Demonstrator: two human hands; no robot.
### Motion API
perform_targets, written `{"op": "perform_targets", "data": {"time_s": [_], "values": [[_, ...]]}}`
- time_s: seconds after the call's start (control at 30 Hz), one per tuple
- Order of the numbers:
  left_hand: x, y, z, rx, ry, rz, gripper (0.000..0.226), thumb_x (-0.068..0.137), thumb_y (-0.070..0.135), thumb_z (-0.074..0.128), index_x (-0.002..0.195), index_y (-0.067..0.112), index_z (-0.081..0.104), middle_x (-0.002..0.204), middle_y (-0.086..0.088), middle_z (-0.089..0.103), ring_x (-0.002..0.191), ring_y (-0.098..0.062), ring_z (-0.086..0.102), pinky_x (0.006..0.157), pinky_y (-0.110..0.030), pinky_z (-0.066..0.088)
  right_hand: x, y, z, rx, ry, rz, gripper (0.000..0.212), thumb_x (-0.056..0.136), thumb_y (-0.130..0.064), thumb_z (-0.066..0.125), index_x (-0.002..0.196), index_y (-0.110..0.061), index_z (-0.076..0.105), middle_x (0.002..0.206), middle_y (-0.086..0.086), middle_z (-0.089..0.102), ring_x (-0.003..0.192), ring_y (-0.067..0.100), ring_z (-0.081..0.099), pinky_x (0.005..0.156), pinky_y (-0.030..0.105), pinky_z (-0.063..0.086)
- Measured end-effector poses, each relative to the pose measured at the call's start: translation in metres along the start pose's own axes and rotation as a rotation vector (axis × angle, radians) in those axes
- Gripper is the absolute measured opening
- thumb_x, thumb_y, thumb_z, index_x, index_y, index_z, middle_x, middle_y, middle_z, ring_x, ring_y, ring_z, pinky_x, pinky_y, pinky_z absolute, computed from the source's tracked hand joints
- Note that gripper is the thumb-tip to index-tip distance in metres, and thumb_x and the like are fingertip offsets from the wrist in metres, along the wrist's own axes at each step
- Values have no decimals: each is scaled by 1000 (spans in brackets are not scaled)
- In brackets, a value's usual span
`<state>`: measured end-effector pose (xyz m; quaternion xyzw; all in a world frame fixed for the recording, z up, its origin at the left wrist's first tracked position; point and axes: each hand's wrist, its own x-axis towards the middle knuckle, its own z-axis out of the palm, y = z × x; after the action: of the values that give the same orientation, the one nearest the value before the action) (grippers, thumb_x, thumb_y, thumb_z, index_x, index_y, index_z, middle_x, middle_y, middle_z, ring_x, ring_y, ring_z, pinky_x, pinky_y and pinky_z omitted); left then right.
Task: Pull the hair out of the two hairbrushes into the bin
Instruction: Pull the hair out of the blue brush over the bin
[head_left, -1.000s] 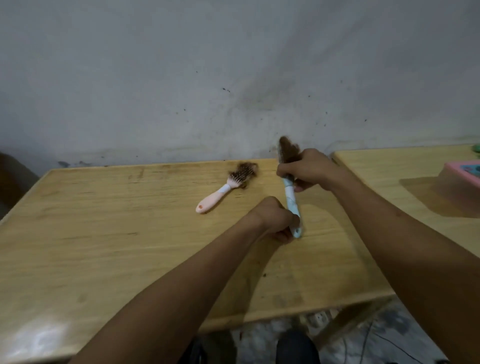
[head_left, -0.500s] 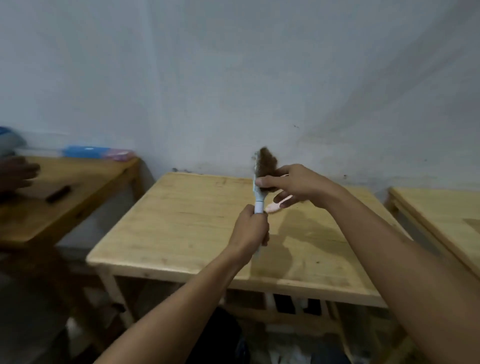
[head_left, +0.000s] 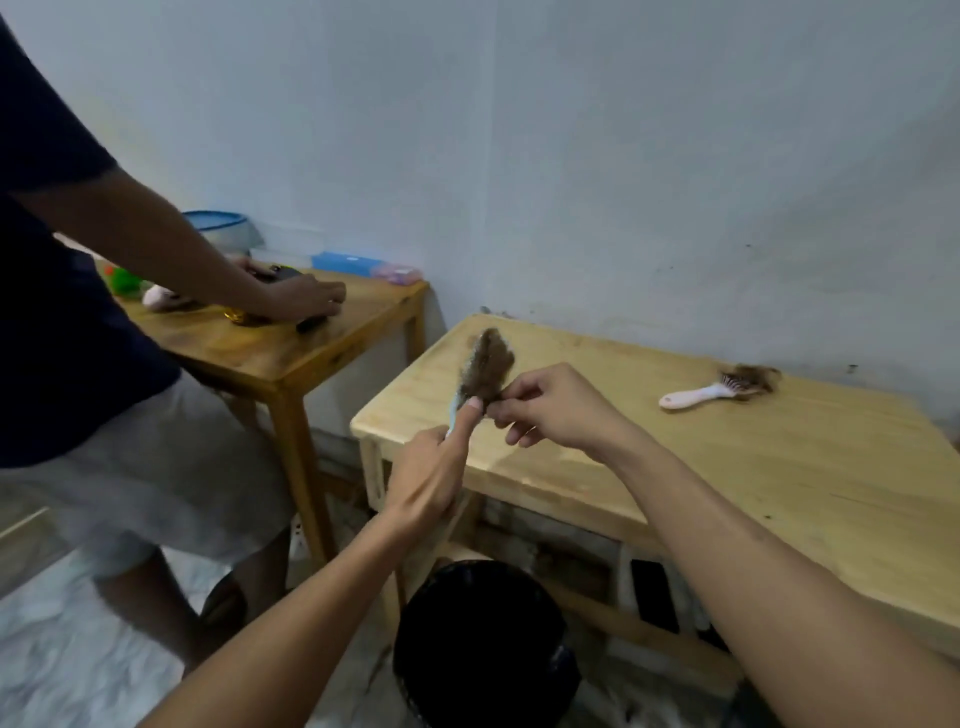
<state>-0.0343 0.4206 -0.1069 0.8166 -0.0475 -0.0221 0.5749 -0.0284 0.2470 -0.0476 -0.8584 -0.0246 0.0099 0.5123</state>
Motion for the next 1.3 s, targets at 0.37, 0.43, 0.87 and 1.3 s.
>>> {"op": "perform_targets", "data": {"time_s": [0.37,0.43,0.87,1.3], "values": [[-35,-107,3,52,-55,-171,80,77,91,40,62,13,48,50,-8,48,46,-23,50,54,-39,42,-28,96,81,-56,-29,128,18,88,-22,74,70,-19,70,74,17,76,56,19,70,55,29,55],[-43,-125,6,-5,-63,-167,74,83,84,44,63,13,45,50,-9,47,45,-21,47,52,-37,39,-31,116,93,-62,-53,145,21,90,-21,71,69,-21,68,74,18,75,55,21,70,54,29,55],[-41,-231,9,104,-163,-359,19,103,35,50,88,24,56,69,1,58,53,-14,53,47,-28,43,-24,184,145,-69,-107,390,16,92,-25,67,82,-19,78,78,2,77,61,11,70,69,33,61],[-32,-260,26,351,80,-510,37,103,37,41,96,7,61,80,-6,62,78,-27,57,67,-34,38,-26,230,128,44,23,633,15,88,-19,73,74,-17,80,69,3,76,60,11,68,68,31,61]]}}
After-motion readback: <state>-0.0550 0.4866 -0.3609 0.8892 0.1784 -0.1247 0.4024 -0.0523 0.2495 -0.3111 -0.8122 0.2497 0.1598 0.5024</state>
